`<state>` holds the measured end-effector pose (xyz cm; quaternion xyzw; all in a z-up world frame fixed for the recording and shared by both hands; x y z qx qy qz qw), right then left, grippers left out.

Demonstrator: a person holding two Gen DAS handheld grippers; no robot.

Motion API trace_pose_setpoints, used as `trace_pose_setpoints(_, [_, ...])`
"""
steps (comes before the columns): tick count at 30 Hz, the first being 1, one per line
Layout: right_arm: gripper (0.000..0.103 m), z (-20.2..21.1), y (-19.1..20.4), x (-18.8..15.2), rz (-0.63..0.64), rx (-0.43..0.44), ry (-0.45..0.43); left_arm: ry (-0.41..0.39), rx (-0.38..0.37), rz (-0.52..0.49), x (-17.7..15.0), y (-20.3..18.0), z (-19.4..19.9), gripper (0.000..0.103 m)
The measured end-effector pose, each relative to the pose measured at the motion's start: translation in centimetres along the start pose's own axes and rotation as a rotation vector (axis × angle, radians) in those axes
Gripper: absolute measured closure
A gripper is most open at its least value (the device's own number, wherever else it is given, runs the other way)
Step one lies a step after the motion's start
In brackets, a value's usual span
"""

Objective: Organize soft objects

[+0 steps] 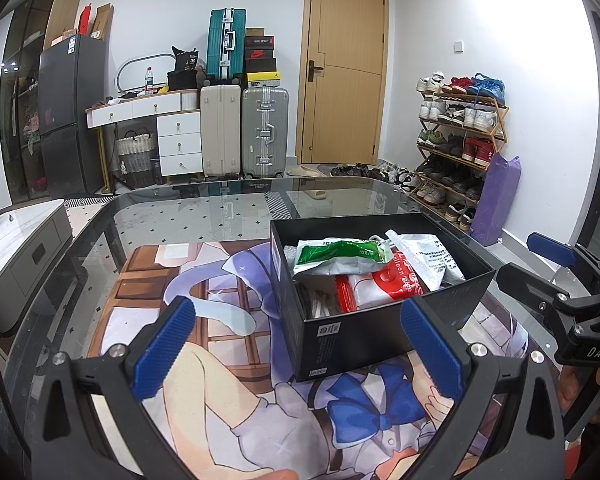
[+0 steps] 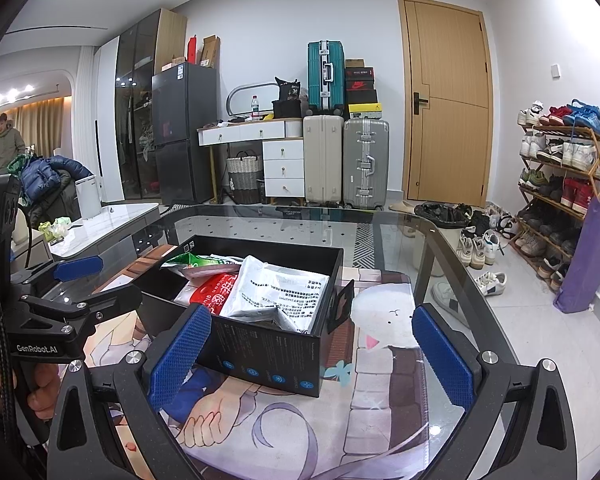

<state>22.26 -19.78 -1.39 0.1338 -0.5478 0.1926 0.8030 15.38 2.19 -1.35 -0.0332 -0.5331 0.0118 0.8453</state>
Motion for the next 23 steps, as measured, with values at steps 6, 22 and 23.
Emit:
trace_pose_setpoints(6, [0.001, 0.03, -0.01, 0.00, 0.000, -0.001, -0.001, 0.000, 0.000, 0.000, -0.09, 0.05, -0.03, 0.000])
trace_pose_setpoints(22, [0.001, 0.03, -0.05, -0.01, -0.001, 0.000, 0.000, 0.002, 0.002, 0.000, -0.18, 0.07, -0.06, 0.000])
trace_pose_setpoints(23, [0.001, 0.03, -0.03, -0.02, -0.001, 0.000, 0.000, 0.003, 0.002, 0.000, -0.22, 0.11, -0.08, 0.000])
Point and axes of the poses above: each gripper's, at about its wrist camera, not at the fingertips, and z roughly against the way its jaws point, y to its left, x to its top, the point moved 8 cm from there along -z, roughly the way its jaws point, and after that the axes turned 3 degrees about -y, right-handed, at the moved point
